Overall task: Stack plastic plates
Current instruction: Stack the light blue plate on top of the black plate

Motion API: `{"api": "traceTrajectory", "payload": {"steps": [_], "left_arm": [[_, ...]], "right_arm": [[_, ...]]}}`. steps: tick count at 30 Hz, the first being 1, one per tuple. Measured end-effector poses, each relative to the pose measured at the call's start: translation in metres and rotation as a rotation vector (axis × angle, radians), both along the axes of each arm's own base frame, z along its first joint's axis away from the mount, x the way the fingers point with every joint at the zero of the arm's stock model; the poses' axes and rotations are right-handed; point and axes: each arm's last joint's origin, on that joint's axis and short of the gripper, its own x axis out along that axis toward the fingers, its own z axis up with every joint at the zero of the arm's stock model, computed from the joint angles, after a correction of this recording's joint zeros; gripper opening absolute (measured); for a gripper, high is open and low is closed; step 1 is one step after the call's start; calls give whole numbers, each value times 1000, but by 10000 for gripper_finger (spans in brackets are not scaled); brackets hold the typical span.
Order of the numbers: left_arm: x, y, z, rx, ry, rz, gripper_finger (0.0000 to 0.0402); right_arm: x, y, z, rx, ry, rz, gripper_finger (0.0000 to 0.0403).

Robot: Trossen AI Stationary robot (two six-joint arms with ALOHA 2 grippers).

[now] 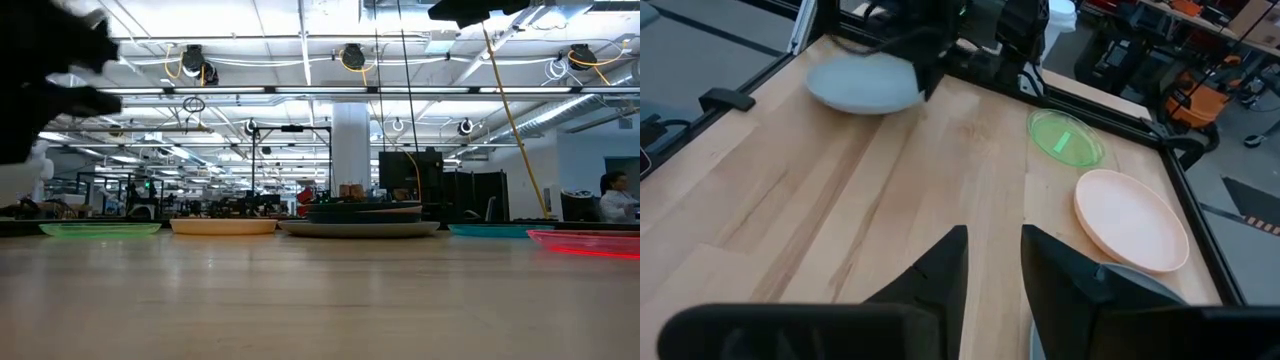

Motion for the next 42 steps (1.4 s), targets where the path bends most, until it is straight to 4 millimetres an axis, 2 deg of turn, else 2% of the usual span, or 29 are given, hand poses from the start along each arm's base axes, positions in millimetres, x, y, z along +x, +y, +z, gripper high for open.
{"api": "traceTrajectory", "payload": {"steps": [4,9,14,18,24,32,36,42], "left_arm": [[10,24,30,58,-173,129,10],[23,66,69,101,-347,320,10],[37,115,104,97,-455,518,10],[44,157,120,104,-520,700,10],[51,218,121,39,-589,897,10],[65,288,96,-39,-670,1046,10],[70,314,82,-63,-709,1083,15],[83,338,70,-86,-702,1099,21]], "right_arm": [[0,0,0,0,1,0,89],[0,0,0,-7,0,3,89],[0,0,0,-17,0,7,89],[0,0,0,-17,1,7,89],[0,0,0,-17,1,7,89],[0,0,0,-19,1,6,89],[0,0,-1,-23,5,6,89],[0,0,0,-27,3,7,89]]}}
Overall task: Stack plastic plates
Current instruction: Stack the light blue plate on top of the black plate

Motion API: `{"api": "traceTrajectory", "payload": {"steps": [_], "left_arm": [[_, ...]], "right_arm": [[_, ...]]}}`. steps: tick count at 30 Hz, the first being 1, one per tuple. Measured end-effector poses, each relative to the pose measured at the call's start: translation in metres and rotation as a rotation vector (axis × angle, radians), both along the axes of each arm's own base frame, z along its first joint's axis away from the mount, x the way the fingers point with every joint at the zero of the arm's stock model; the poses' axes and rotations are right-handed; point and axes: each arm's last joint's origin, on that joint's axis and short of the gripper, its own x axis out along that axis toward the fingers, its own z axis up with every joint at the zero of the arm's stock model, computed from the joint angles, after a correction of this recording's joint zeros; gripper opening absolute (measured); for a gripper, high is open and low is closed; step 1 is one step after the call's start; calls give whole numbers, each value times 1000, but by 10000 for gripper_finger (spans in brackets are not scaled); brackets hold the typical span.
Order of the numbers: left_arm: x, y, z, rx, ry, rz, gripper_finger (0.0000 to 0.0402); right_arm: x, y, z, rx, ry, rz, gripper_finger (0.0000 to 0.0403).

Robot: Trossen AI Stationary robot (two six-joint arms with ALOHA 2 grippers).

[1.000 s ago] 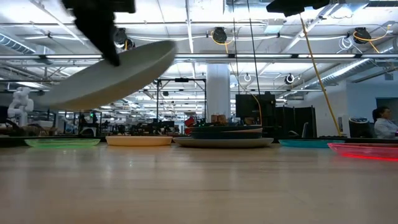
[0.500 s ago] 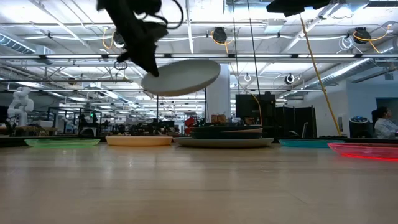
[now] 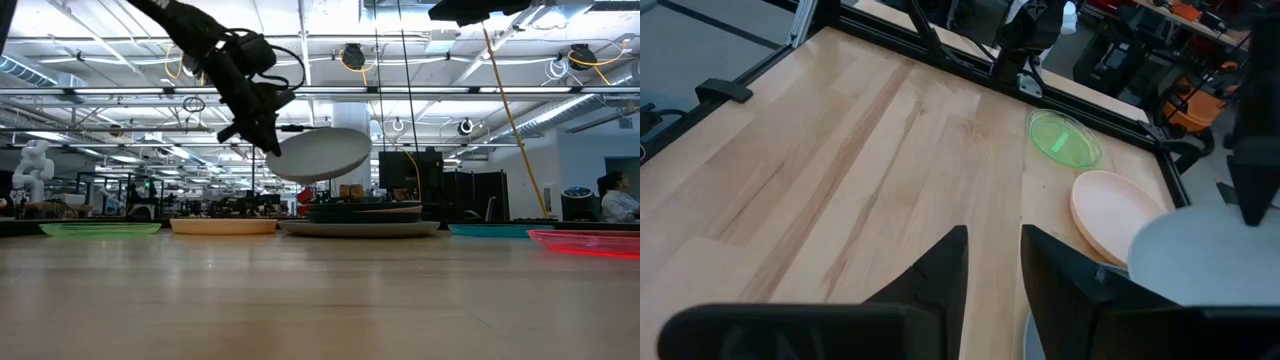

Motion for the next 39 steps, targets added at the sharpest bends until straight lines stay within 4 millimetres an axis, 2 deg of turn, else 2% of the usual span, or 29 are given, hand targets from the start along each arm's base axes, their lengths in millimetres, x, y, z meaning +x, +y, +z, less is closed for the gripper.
{"api": "traceTrajectory", "payload": {"steps": [6,14,28,39], "left_arm": [[20,13,9,-20,55,-56,23],[34,22,-5,-51,94,-57,25],[47,9,-9,-71,69,-90,26],[47,9,-9,-97,55,-78,27]], "right_arm": [[0,0,-1,-1,6,0,89],[-1,0,-2,2,26,-4,89],[-1,0,-3,1,29,-4,89],[-1,0,-3,0,29,-4,89]]}}
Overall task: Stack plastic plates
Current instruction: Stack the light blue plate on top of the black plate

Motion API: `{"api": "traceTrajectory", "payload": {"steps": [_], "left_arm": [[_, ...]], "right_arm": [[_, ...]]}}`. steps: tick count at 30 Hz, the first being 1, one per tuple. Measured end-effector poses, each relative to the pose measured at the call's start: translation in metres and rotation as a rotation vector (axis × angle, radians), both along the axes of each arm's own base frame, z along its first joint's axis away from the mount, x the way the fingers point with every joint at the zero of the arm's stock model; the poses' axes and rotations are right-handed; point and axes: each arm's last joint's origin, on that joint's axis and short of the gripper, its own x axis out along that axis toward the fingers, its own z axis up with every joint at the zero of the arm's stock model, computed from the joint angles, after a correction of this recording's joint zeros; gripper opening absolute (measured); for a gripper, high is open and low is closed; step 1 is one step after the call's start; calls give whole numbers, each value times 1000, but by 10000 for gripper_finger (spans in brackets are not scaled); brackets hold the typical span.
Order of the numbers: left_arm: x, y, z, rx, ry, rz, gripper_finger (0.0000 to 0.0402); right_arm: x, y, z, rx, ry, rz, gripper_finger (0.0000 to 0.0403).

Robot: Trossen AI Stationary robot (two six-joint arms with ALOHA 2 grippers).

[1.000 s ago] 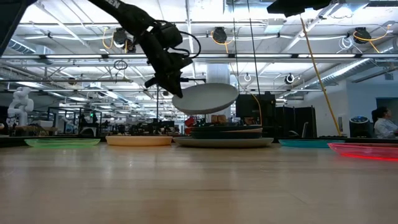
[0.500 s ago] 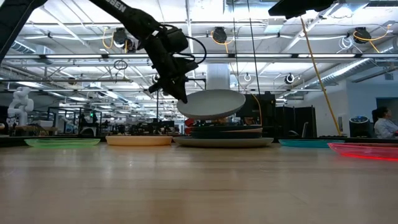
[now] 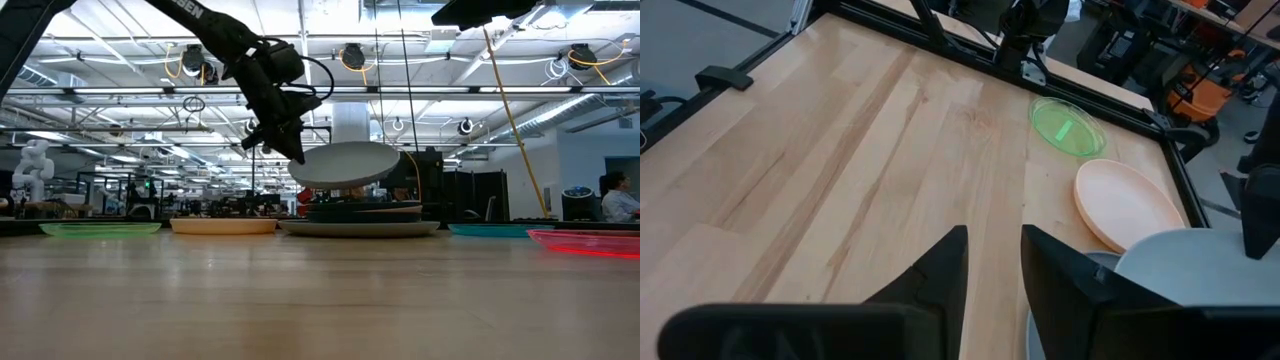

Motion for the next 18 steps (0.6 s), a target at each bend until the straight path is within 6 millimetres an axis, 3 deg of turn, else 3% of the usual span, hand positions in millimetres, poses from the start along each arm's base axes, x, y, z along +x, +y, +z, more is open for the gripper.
{"api": "traceTrajectory", "payload": {"steps": [18], "left_arm": [[1,0,1,-6,-19,33,27]], "right_arm": [[0,0,0,-10,0,5,89]]}}
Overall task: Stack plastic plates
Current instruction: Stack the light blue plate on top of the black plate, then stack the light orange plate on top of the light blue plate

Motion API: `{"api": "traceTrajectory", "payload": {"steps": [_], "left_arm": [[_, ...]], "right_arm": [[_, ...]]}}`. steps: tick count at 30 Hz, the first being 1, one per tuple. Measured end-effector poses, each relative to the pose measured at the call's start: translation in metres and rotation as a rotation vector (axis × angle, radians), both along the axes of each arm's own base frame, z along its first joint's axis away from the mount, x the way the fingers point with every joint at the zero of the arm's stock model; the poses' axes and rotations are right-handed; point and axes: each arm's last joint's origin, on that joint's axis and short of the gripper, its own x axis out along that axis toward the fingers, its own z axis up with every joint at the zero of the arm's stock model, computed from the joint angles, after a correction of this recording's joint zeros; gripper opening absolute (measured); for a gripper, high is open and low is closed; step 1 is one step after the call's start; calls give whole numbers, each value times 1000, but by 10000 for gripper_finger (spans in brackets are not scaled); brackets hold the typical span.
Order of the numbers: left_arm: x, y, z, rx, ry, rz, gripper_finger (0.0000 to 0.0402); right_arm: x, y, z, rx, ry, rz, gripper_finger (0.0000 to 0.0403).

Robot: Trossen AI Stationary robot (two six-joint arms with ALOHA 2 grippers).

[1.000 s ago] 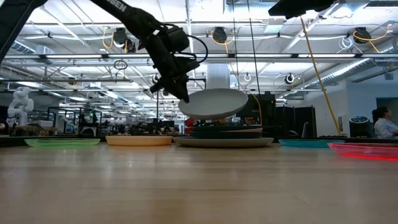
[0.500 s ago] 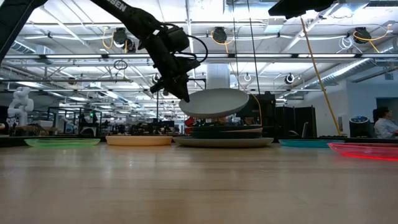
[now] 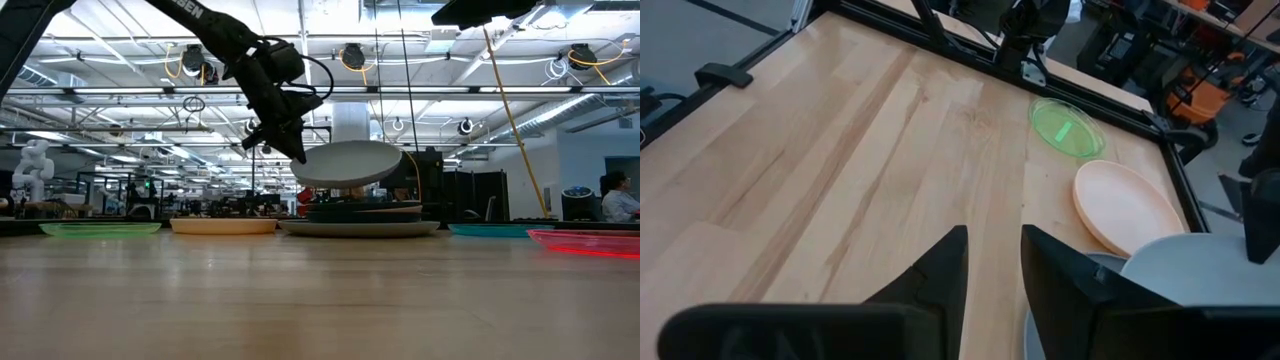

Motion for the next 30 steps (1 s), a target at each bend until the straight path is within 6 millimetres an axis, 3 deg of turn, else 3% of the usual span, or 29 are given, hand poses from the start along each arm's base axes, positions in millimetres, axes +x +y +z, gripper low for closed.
{"api": "traceTrajectory", "payload": {"steps": [4,14,22,26,30], "left_arm": [[0,0,0,1,0,0,38],[2,0,1,15,-10,-7,116],[4,-1,2,50,-18,-43,125],[7,-10,1,106,33,-170,125],[20,-35,0,154,59,-322,125]], "right_arm": [[0,0,0,-15,-1,7,89],[0,0,0,-10,0,5,89],[0,0,0,-10,0,5,89],[0,0,0,-11,2,5,89],[0,0,0,5,3,-3,89]]}}
